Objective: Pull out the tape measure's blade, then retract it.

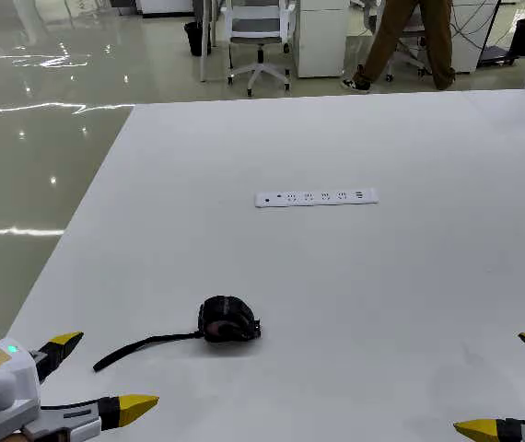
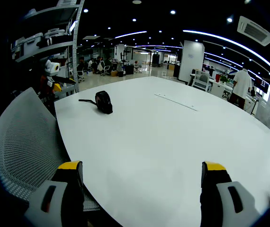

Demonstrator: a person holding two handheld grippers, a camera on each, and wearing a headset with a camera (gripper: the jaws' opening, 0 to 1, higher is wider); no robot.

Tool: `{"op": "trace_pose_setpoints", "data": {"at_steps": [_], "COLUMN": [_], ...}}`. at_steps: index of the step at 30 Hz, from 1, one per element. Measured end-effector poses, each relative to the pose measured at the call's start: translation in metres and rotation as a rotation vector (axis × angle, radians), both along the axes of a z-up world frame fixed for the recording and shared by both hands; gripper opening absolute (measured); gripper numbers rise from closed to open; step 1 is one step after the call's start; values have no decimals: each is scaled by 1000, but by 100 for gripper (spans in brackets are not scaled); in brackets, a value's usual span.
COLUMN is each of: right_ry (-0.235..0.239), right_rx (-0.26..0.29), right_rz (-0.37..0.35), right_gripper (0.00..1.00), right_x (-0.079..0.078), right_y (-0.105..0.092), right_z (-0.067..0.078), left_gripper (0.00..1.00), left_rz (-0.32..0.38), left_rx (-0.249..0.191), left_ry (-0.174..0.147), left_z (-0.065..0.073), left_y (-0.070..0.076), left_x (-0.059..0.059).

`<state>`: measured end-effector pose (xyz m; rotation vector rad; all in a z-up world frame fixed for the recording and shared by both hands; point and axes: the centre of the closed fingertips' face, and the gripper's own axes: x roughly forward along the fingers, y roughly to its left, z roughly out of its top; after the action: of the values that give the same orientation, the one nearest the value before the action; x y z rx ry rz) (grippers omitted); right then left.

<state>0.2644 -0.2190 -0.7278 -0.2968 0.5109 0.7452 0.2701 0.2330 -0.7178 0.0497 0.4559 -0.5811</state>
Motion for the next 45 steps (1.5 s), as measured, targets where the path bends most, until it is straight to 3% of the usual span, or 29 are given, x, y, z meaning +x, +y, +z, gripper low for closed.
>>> {"op": "trace_pose_setpoints", "data": {"at_steps": [23, 29, 33, 36, 38, 41, 42, 43, 45], "right_ry": [3, 5, 1, -4, -11, -10, -12, -11, -7], "right_rx": [-1, -4, -12, -16, -21, -22, -29, -35, -32], "right_rz": [-1, 6, 28, 78, 118, 160, 181, 202, 227], "right_gripper": [100, 100, 100, 100, 100, 100, 100, 100, 100], "right_x": [-1, 1, 8, 19, 27, 38, 44, 46, 54], "right_y": [1, 4, 14, 32, 46, 61, 67, 77, 85], "right_z": [-1, -1, -1, 3, 5, 5, 4, 3, 2], "left_gripper": [100, 100, 98, 97, 97, 96, 95, 93, 89], "left_rz": [7, -5, -63, -153, -206, -259, -289, -317, -357], "left_rx": [-4, 15, 82, 175, 209, 250, 257, 270, 301], "left_ry": [7, 10, 10, 16, 15, 39, 55, 91, 114], "left_z": [-1, -4, -9, -12, -10, -11, -14, -18, -23], "left_y": [-1, -3, -8, -21, -32, -45, -53, -61, -70], "left_x": [-2, 1, 10, 28, 43, 61, 69, 75, 82]}}
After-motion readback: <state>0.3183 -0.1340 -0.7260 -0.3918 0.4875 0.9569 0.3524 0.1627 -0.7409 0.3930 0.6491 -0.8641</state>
